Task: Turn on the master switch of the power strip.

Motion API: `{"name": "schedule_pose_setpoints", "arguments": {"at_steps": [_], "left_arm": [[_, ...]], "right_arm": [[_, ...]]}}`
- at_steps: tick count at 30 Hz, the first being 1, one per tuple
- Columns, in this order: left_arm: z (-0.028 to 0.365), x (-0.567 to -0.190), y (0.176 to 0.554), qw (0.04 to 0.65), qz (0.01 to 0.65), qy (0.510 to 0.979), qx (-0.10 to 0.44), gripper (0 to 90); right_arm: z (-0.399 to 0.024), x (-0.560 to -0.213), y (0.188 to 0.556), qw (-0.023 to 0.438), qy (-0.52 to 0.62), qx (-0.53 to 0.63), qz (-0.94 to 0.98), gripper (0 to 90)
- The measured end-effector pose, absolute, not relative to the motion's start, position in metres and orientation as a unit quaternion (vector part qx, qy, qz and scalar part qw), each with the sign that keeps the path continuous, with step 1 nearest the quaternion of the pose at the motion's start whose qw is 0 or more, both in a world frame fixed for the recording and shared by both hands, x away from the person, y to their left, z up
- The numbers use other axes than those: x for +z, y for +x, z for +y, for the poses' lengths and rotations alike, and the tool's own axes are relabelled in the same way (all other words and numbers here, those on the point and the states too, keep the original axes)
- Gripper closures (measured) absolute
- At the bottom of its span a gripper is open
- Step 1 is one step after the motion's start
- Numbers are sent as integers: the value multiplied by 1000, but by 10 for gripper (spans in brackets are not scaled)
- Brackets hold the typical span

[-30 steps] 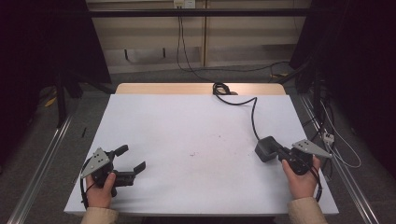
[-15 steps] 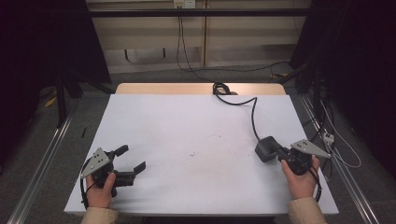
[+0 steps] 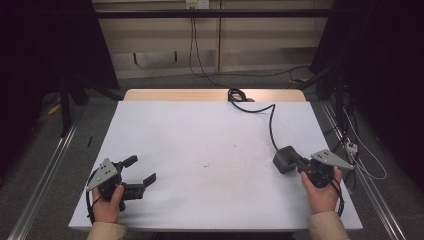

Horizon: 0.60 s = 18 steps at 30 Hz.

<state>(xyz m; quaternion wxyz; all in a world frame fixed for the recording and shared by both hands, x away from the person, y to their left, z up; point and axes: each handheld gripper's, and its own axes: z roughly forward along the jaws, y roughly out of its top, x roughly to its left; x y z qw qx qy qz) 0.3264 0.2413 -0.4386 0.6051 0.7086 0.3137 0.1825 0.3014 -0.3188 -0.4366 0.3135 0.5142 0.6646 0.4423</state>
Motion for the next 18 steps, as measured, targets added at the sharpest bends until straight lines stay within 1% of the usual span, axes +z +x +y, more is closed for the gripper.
{"name": "schedule_pose_setpoints", "arguments": {"at_steps": [18], "left_arm": [[241, -439, 326, 605, 313, 710, 182, 39]], "right_arm": [[-319, -436, 302, 314, 514, 439, 666, 900]]}}
